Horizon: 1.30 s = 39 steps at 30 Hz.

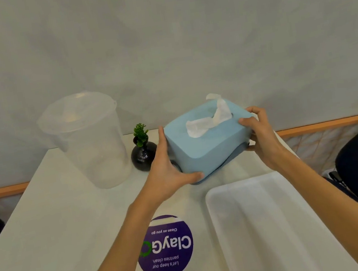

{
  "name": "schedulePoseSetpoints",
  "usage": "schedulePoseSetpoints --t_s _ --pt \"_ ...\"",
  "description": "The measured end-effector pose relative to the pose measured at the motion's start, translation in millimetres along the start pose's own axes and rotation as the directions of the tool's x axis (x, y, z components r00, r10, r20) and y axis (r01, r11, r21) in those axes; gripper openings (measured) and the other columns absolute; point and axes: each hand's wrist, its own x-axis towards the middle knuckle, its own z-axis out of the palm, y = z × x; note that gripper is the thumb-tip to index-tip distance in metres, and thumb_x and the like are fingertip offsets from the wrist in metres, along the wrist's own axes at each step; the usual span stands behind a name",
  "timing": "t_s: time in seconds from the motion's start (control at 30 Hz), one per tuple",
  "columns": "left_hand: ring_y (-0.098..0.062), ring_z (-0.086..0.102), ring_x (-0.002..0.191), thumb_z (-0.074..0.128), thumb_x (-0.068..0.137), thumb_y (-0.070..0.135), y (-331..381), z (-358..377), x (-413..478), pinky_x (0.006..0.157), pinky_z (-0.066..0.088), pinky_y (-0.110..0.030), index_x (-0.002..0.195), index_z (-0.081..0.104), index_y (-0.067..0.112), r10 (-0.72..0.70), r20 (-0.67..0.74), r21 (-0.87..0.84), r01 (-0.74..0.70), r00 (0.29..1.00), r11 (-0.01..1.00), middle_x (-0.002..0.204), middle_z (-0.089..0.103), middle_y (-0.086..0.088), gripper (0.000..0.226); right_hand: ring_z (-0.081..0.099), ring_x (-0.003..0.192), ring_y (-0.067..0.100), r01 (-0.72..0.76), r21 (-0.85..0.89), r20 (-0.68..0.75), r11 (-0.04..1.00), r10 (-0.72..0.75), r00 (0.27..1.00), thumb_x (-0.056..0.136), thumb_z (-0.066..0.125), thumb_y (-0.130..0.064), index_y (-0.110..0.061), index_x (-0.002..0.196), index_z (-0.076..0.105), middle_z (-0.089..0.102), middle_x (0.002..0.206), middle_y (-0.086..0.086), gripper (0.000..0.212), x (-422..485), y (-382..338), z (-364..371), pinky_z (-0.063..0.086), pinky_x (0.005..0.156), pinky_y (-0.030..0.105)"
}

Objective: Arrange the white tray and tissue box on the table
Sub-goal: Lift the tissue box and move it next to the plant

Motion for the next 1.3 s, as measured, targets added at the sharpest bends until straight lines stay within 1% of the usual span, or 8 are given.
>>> schedulePoseSetpoints --t_s 0.17,0.27,0.33,0.43,0.57,0.77,1.07,1.3 --pt "-0.008 0.041 0.131 0.088 0.061 0.019 6 6 39 0.104 0.044 -0.027 0.149 0.004 0.040 0.023 0.066 -0.006 -0.023 0.998 1.000 0.142 0.043 0.015 0.124 0.051 0.111 0.019 0.035 -0.033 0.029 0.999 -0.034 0.999 0.071 0.058 -0.048 -0.041 0.127 0.044 0.049 0.126 -0.005 0.058 6 3 -27 0.051 0.067 0.029" --pt "-0.002 0.045 0.126 0.087 0.064 0.010 6 9 58 0.098 0.048 -0.025 0.149 0.012 0.038 0.022 0.102 -0.032 -0.019 0.995 0.999 0.139 0.048 0.015 0.116 0.052 0.115 0.013 0.085 -0.046 0.104 0.995 -0.080 0.991 0.083 0.065 -0.036 -0.051 0.122 0.045 0.053 0.123 -0.016 0.046 7 7 -41 0.054 0.074 0.030" --pt "0.007 0.048 0.119 0.086 0.064 0.007 5 10 70 0.092 0.051 -0.022 0.146 0.018 0.038 0.024 0.130 -0.027 -0.021 0.991 0.999 0.134 0.050 0.017 0.110 0.052 0.119 0.012 0.110 -0.075 0.141 0.991 -0.098 0.985 0.080 0.070 -0.030 -0.056 0.121 0.042 0.053 0.128 -0.016 0.056 10 11 -48 0.056 0.082 0.034" --pt "0.009 0.048 0.113 0.084 0.065 0.002 2 14 89 0.081 0.053 -0.011 0.143 0.022 0.039 0.018 0.166 -0.005 -0.018 0.986 1.000 0.132 0.051 0.015 0.106 0.050 0.126 0.014 0.163 -0.138 0.131 0.977 -0.146 0.981 0.069 0.078 -0.029 -0.052 0.131 0.036 0.047 0.140 -0.010 0.079 18 18 -54 0.055 0.094 0.041" --pt "0.007 0.047 0.112 0.082 0.063 -0.001 -9 21 113 0.070 0.049 -0.003 0.143 0.021 0.034 -0.022 0.204 -0.008 0.024 0.979 1.000 0.136 0.048 0.009 0.106 0.048 0.127 0.016 0.226 -0.218 0.095 0.949 -0.210 0.973 0.072 0.081 -0.019 -0.036 0.142 0.031 0.046 0.138 -0.014 0.088 36 31 -57 0.051 0.101 0.038" --pt "-0.009 0.049 0.114 0.074 0.053 0.003 -22 32 140 0.084 0.051 -0.027 0.144 0.020 0.031 -0.128 0.218 -0.033 0.138 0.968 0.990 0.136 0.045 0.002 0.109 0.050 0.123 0.011 0.225 -0.236 0.080 0.945 -0.212 0.974 0.072 0.082 -0.020 -0.039 0.137 0.034 0.047 0.136 -0.013 0.083 58 51 -56 0.053 0.097 0.032" --pt "-0.022 0.047 0.124 0.073 0.044 0.010 -37 45 166 0.100 0.049 -0.042 0.143 0.018 0.027 -0.154 0.238 -0.069 0.175 0.959 0.982 0.136 0.044 -0.001 0.114 0.053 0.120 0.009 0.193 -0.230 0.069 0.954 -0.182 0.981 0.072 0.081 -0.024 -0.057 0.121 0.035 0.050 0.122 -0.029 0.075 78 69 -59 0.056 0.090 0.027" --pt "-0.012 0.051 0.119 0.085 0.052 0.005 -46 49 180 0.085 0.052 -0.025 0.143 0.024 0.028 -0.113 0.231 -0.118 0.143 0.966 0.983 0.135 0.049 0.005 0.111 0.049 0.126 0.017 0.185 -0.280 0.046 0.942 -0.179 0.983 0.073 0.081 -0.025 -0.039 0.142 0.026 0.043 0.142 -0.008 0.090 94 76 -66 0.052 0.100 0.044"
